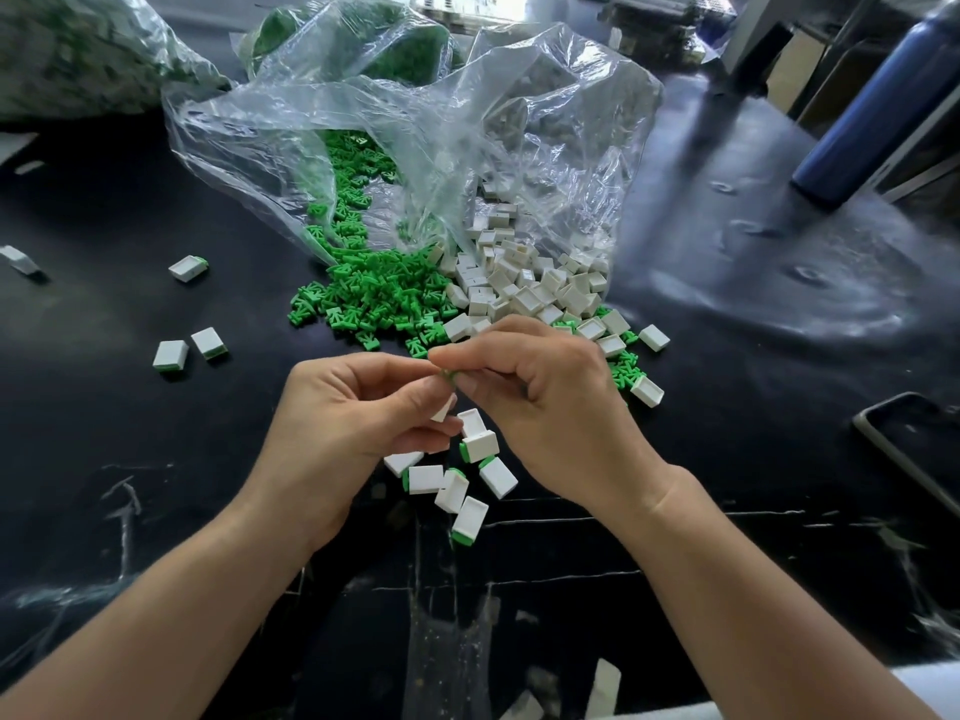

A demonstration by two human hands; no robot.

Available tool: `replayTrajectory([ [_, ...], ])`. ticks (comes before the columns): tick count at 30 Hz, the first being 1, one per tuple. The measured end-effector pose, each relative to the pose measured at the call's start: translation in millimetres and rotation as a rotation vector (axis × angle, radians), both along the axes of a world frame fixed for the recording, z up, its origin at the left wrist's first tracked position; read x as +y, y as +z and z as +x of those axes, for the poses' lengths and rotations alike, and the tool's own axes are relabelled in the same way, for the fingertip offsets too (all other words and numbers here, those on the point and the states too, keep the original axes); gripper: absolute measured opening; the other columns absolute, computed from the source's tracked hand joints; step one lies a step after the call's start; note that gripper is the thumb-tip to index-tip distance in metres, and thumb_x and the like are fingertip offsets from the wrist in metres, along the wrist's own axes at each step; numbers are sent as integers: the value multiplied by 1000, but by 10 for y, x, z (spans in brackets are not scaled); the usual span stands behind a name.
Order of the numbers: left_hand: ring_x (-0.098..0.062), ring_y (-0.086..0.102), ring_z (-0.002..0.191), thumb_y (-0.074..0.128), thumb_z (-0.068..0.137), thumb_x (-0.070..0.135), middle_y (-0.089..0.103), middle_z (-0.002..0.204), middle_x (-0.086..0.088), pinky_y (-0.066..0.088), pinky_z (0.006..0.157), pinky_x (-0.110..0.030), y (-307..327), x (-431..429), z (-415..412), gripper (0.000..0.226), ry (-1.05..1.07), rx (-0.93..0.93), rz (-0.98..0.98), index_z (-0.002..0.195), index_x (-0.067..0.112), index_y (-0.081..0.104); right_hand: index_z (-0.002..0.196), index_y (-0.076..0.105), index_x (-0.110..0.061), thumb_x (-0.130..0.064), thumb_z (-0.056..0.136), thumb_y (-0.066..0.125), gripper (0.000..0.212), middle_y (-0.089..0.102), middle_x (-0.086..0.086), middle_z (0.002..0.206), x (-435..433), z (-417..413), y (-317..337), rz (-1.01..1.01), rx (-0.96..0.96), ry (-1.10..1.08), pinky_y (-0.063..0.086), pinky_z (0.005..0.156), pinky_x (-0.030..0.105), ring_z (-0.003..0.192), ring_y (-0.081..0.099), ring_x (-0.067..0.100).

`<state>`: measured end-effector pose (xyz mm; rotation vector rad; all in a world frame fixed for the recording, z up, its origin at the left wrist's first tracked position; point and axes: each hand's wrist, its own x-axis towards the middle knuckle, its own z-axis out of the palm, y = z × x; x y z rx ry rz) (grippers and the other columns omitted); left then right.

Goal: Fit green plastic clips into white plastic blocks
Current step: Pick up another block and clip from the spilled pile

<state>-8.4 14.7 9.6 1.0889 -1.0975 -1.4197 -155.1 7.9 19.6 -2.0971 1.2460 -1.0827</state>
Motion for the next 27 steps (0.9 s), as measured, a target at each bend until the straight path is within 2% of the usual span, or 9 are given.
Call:
replayTrajectory([
  [4, -19, 68, 53, 67, 60, 19, 70, 64, -9, 56, 50, -24, -19, -6, 33, 16, -21, -118, -98, 72, 24, 76, 96, 73, -9, 0, 81, 65, 19, 53, -8, 80, 5, -2, -1, 22, 7, 3, 38, 61, 6, 65, 50, -5],
  [6, -18, 68, 53, 68, 61, 20, 70, 63, -6, 55, 50, -24, -39, -7, 28, 15, -12, -130, -135, 72, 26, 75, 97, 72, -11, -5, 82, 65, 17, 57, -6, 83, 0, -1, 8, 120, -75, -9, 43, 65, 12, 71, 55, 0],
  [8, -13, 67, 55, 68, 60, 25, 71, 65, 0, 53, 51, -20, -49, -6, 15, 14, 23, -145, -208, 72, 29, 75, 98, 69, -14, -19, 85, 64, 16, 63, -7, 84, -4, -8, 36, 288, -231, -17, 50, 70, 19, 76, 61, 4],
  [11, -1, 65, 62, 70, 64, 19, 71, 68, 12, 49, 56, -11, -32, 3, 2, 18, 57, -103, -336, 72, 35, 75, 89, 65, -15, -47, 71, 56, 38, 67, -6, 74, -22, -44, 66, 646, -431, 44, 53, 66, 22, 70, 63, 8],
  [14, 0, 65, 69, 72, 67, 13, 71, 73, 15, 50, 64, -12, -40, 7, 16, 24, 37, -84, -415, 76, 35, 75, 82, 64, -9, -51, 67, 54, 46, 66, 6, 77, -13, -25, 74, 871, -497, 203, 53, 64, 24, 67, 62, 15],
  [19, -6, 63, 67, 73, 67, 16, 71, 74, 11, 51, 64, -18, -54, 12, 31, 23, 8, -140, -465, 79, 36, 74, 81, 63, -9, -54, 72, 51, 48, 66, 7, 74, 1, -13, 82, 967, -541, 304, 51, 60, 21, 63, 61, 14],
  [23, -26, 64, 76, 73, 69, 18, 68, 82, -7, 54, 67, -42, -77, 17, 32, 13, 23, -214, -493, 82, 18, 72, 76, 61, -12, -60, 76, 44, 51, 65, 2, 69, 9, 4, 70, 997, -474, 311, 48, 55, 19, 60, 58, 12],
  [25, -28, 63, 74, 70, 70, 10, 67, 84, -11, 55, 67, -43, -76, 8, 29, 10, 7, -239, -509, 79, 13, 72, 74, 60, -15, -56, 79, 42, 45, 62, 1, 69, 11, 24, 58, 970, -495, 298, 46, 54, 19, 59, 56, 11],
  [27, -26, 63, 70, 65, 72, 7, 66, 85, -14, 55, 64, -36, -64, 0, 27, 19, 1, -260, -535, 89, 14, 67, 73, 59, -17, -60, 78, 43, 46, 59, 0, 70, 16, 41, 42, 932, -504, 286, 45, 54, 19, 59, 54, 10],
])
